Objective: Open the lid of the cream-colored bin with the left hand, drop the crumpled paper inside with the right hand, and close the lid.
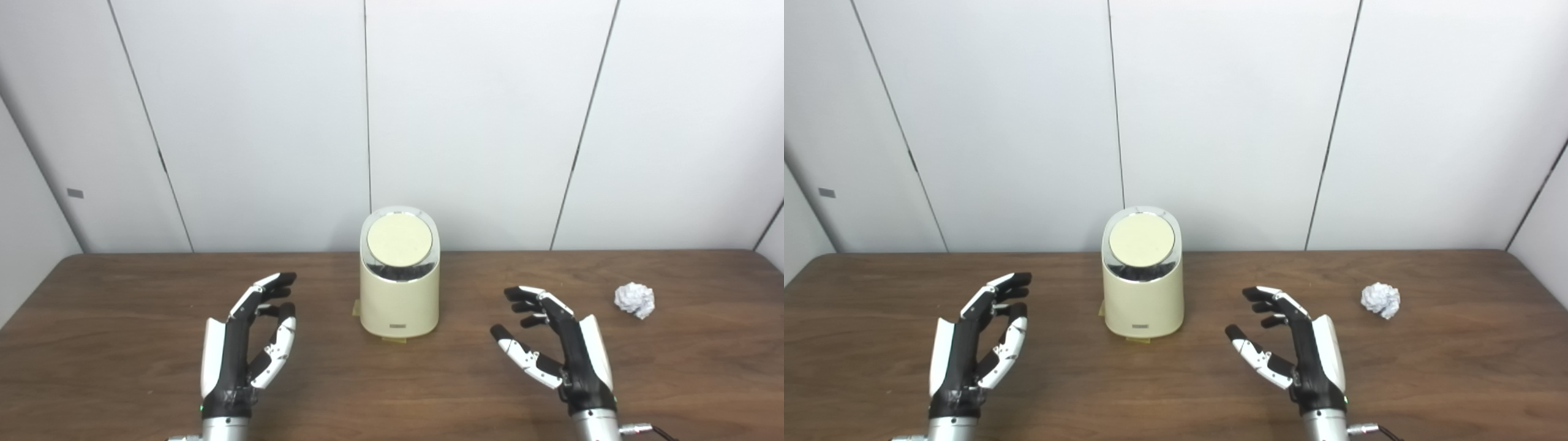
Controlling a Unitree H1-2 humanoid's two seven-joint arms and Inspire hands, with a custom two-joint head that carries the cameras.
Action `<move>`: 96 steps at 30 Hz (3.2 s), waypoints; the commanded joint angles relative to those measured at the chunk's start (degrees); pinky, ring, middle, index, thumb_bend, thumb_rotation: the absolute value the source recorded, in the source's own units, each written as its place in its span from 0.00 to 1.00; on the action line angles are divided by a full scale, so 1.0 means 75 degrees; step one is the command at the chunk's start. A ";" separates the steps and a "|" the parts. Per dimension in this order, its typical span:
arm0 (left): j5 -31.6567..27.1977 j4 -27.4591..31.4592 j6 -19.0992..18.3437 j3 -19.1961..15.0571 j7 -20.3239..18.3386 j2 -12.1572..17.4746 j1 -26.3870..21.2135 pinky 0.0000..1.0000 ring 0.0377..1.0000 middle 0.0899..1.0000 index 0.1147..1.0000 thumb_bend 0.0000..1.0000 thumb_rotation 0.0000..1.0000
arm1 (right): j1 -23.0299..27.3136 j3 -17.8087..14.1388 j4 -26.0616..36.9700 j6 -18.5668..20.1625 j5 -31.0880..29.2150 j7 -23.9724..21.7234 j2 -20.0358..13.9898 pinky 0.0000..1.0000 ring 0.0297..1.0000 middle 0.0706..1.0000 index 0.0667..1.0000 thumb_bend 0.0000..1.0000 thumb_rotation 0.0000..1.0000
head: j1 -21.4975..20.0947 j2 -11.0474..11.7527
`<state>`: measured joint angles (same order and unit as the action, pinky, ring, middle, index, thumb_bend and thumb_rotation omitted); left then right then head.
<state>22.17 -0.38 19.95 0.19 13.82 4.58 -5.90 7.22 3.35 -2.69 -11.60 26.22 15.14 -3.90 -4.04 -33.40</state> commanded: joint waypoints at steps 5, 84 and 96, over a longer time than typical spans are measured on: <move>0.0006 -0.0131 0.0320 -0.0017 0.0063 0.0090 -0.0003 0.60 0.71 0.73 0.73 0.20 0.46 | -0.0022 0.0020 0.0002 -0.0196 -0.0071 0.0052 0.0034 0.55 0.66 0.68 0.67 0.32 0.42 | -0.0001 -0.0036; 0.1919 -0.0671 -0.4945 0.1267 0.0046 -0.0798 -0.3521 0.71 0.92 0.96 0.92 0.92 0.24 | -0.0059 0.0106 -0.0071 -0.0101 0.0099 0.0193 0.0075 0.50 0.61 0.66 0.66 0.33 0.47 | -0.0149 -0.0007; 0.1785 -0.0779 -0.4842 0.1277 0.0030 -0.0799 -0.3614 0.70 0.92 0.97 0.93 0.96 0.44 | -0.0050 0.0150 -0.0110 -0.0184 0.0111 0.0188 0.0064 0.49 0.60 0.66 0.66 0.32 0.46 | -0.0174 0.0012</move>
<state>35.03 -6.55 -17.44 9.58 13.04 -1.32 -29.25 7.59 4.27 -2.83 -11.57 26.78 15.67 -3.86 -5.27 -33.22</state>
